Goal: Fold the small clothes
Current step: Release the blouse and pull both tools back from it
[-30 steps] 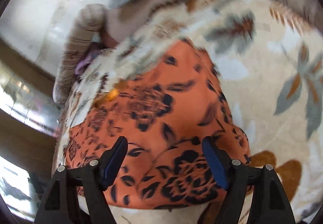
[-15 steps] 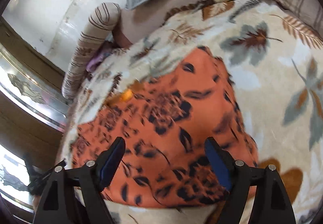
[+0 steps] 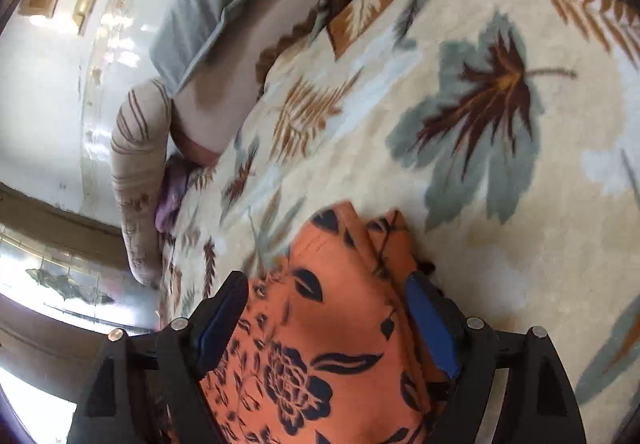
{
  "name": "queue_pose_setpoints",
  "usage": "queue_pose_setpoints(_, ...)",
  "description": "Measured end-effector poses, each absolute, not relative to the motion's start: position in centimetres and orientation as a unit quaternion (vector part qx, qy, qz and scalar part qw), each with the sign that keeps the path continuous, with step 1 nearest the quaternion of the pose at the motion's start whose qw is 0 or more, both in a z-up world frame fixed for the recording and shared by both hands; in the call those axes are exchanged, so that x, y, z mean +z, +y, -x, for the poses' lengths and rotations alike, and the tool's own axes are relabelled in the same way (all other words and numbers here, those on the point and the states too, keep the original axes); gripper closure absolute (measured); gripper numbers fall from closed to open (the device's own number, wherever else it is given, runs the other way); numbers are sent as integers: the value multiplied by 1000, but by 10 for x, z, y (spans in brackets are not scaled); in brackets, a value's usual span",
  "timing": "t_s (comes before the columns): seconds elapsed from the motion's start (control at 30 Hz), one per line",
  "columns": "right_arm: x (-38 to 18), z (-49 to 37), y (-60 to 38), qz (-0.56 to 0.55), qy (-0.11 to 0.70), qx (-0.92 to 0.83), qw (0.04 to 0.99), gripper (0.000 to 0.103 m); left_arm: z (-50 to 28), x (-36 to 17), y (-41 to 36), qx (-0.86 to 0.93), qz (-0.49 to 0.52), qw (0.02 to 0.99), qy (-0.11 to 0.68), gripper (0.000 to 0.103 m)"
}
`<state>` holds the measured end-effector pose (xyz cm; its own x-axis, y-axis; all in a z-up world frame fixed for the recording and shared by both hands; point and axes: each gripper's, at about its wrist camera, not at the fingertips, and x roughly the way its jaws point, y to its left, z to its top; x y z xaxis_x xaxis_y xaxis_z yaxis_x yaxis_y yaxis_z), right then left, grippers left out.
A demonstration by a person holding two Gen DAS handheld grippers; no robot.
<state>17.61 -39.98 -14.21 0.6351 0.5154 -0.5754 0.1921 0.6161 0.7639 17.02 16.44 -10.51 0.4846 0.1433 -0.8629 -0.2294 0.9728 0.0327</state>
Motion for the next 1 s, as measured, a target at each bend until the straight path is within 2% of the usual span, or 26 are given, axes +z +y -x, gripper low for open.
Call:
queue_pose_setpoints(0.1,-118,-179,-376,-393,400,133,817,19,-156,-91,161,96,56,871,479,40)
queue_pose_setpoints(0.2,-130,-198,-356,-392,424,183,796,19,-137,-83,151,78,62,875,474,40)
queue_pose_setpoints(0.3,-159,-207,-364,-333,482,42,809,20,-117,-79,140,60,65,878,471,40)
queue_pose_setpoints(0.53,-81,-134,-290,-81,421,-16,903,20,-67,-68,113,54,28,894,444,40)
queue_pose_setpoints(0.83,-5,-78,-245,15,347,-66,935,19,-30,-54,88,51,19,901,431,40)
queue_pose_setpoints(1.0,10,-59,-237,33,333,-79,939,19,-18,-48,84,45,20,904,425,40)
